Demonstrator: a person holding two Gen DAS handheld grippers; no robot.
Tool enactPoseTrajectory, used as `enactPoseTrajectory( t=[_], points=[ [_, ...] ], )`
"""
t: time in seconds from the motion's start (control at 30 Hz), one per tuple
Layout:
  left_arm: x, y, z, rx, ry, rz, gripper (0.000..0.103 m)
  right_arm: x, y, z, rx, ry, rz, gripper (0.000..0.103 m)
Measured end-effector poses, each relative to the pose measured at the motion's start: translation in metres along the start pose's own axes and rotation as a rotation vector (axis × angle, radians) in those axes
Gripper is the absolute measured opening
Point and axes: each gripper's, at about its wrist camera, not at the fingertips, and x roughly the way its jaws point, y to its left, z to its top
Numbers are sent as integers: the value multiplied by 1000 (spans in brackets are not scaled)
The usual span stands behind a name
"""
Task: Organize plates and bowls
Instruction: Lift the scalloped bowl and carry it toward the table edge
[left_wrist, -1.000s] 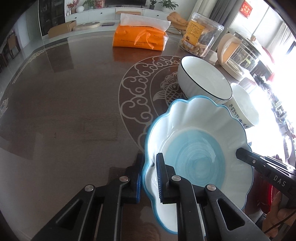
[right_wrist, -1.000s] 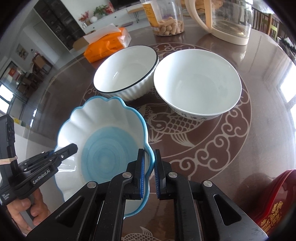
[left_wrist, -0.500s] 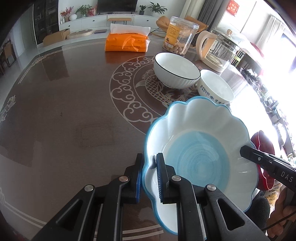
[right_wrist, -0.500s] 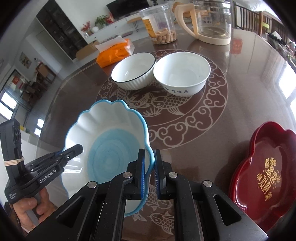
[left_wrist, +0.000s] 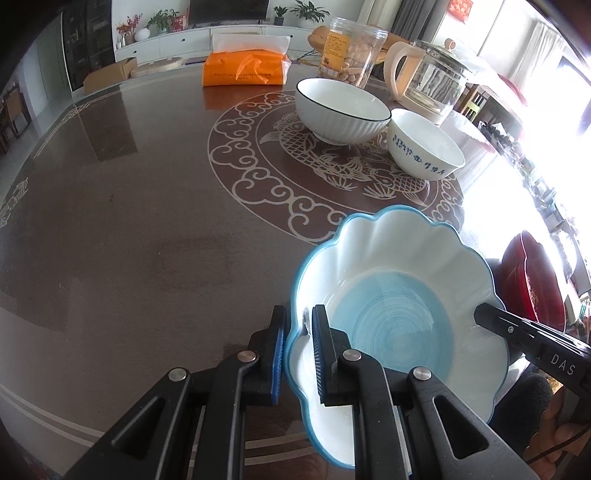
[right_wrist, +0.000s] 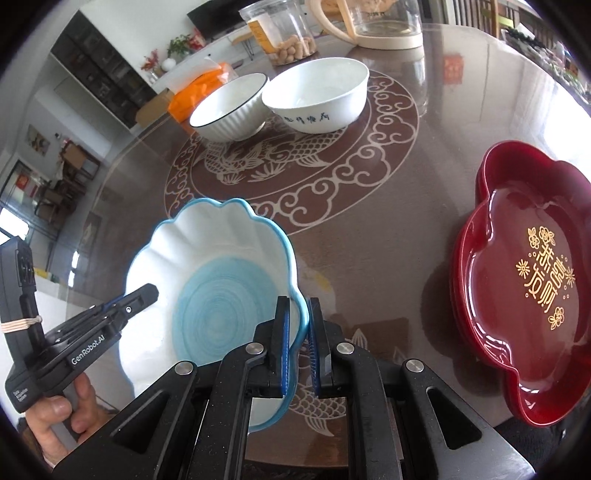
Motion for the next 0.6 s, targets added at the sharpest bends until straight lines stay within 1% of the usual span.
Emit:
enactPoseTrajectory(
  t=[0.17, 0.3, 0.4, 0.47, 0.5, 0.53, 0.57, 0.6],
  points=[
    [-1, -1, -3, 10, -33, 9, 13, 2, -2, -5, -5, -29, 7, 11],
    [-1, -5, -6, 36, -77, 24, 13, -1, -1, -10, -30, -76, 4, 12],
    [-1, -6, -6, 45, -99, 32, 14, 0, 2, -16, -57, -111, -6, 17],
    [0, -2, -4, 30, -107, 32, 15, 1, 2, -21, -71, -127, -16, 26],
    [0, 0, -4, 18, -108, 22, 15, -1, 2, -24, -80, -143, -21, 42],
    [0, 2, -3, 6, -107, 17, 17, -3, 2, -27, -88, -165, -27, 55],
    [-1, 3, -4, -1, -108, 12, 18, -7, 2, -29, -96, -188, -36, 58],
    [-1, 4, -5, -3, -111, 14, 18, -11, 2, -31, -101, -207, -43, 59]
  ],
)
